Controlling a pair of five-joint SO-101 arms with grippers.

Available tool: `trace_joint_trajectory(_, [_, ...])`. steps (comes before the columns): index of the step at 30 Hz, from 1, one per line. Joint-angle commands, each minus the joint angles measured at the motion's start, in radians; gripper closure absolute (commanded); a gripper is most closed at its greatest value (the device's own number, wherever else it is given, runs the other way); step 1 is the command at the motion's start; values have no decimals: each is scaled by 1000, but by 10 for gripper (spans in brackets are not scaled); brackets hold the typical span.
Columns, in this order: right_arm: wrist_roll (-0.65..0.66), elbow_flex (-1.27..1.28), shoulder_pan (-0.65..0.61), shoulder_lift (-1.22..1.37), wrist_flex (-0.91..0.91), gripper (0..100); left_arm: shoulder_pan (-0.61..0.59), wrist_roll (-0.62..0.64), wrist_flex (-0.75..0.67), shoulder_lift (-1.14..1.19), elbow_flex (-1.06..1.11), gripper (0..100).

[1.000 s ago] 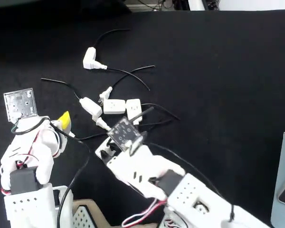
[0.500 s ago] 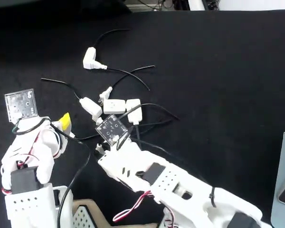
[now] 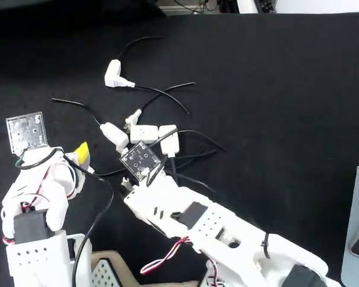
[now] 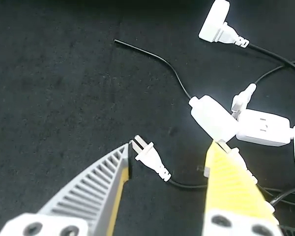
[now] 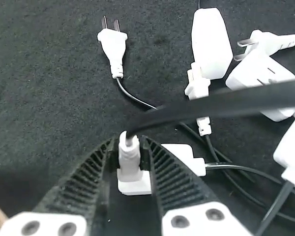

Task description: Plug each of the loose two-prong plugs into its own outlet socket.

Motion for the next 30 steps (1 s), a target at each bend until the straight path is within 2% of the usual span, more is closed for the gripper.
trace_joint_trajectory(1, [14,-2,21,2,-15,986,-5,6,-21,-8,-10,751])
trace_joint_trajectory(16, [84,16,-3,4,61,986,-5,6,-23,-8,-10,751])
trace_joint_trajectory(30, [292,-12,-11,4,219,986,-5,6,-26,-8,-10,751])
